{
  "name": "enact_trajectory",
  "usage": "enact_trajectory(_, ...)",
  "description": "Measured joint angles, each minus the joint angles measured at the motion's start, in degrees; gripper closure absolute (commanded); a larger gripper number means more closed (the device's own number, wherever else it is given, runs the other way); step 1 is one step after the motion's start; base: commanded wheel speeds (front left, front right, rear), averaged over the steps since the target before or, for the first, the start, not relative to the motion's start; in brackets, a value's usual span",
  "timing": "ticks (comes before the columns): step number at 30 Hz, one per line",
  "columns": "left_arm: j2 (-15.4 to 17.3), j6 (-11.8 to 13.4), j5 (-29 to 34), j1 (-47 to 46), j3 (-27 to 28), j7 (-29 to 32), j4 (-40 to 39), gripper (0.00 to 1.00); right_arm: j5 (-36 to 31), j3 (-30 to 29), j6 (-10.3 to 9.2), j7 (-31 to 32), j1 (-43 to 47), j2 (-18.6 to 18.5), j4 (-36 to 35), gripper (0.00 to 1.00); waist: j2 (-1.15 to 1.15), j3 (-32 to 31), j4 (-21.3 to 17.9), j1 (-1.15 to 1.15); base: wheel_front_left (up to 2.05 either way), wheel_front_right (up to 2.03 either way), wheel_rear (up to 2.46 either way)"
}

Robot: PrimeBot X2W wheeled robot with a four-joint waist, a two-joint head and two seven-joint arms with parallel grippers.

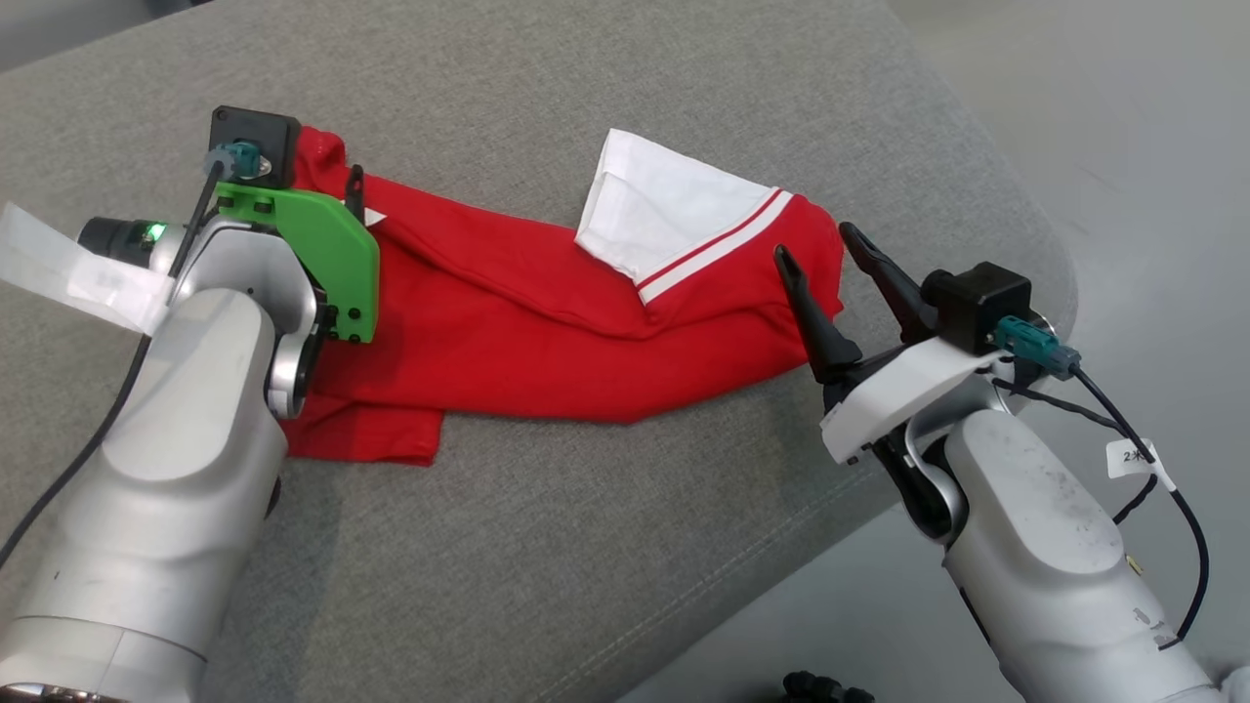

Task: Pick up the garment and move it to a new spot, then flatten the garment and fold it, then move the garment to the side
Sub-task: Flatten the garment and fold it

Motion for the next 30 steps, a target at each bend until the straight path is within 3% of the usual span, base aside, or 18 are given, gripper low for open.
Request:
enact_trajectory(18,-0.54,0.62,2.83,-5.88,0.56,0.33,9.10,0.02,1.21,-0.53,0.41,0.00,-0.01,0.23,-1.24,0.00,0.00,3.06,-2.53,0.00,0.00,0.00,0.00)
enact_trajectory(22,-1.36,0.63,3.69,-6.34,0.49,0.25,10.99,0.19,1.23,-0.53,0.41,0.00,-0.01,0.25,-1.44,0.00,0.00,3.25,-2.62,0.00,0.00,0.00,0.00)
enact_trajectory(24,-1.49,0.63,3.71,-6.58,0.49,-0.19,11.93,0.22,1.26,-0.56,0.40,0.00,-0.01,0.27,-1.60,0.00,0.00,3.35,-2.67,0.00,0.00,0.00,0.00)
enact_trajectory(25,-1.54,0.63,3.83,-6.70,0.55,-0.47,12.68,0.40,1.27,-0.63,0.40,0.00,-0.01,0.27,-1.66,0.00,0.00,3.44,-2.71,0.00,0.00,0.00,0.00)
enact_trajectory(28,-1.63,0.69,4.12,-7.20,0.71,-1.31,13.73,0.76,1.27,-0.66,0.40,0.00,-0.01,0.29,-1.71,0.00,0.00,3.53,-2.75,0.00,0.00,0.00,0.00)
enact_trajectory(29,-1.65,0.69,4.12,-7.45,0.88,-1.74,14.03,1.00,1.27,-0.69,0.40,0.00,-0.01,0.30,-1.71,0.00,0.00,3.55,-2.76,0.00,0.00,0.00,0.00)
enact_trajectory(30,-1.68,0.69,4.12,-7.70,1.10,-2.18,14.19,1.00,1.27,-0.69,0.38,0.00,-0.01,0.30,-1.71,0.00,0.00,3.56,-2.76,0.00,0.00,0.00,0.00)
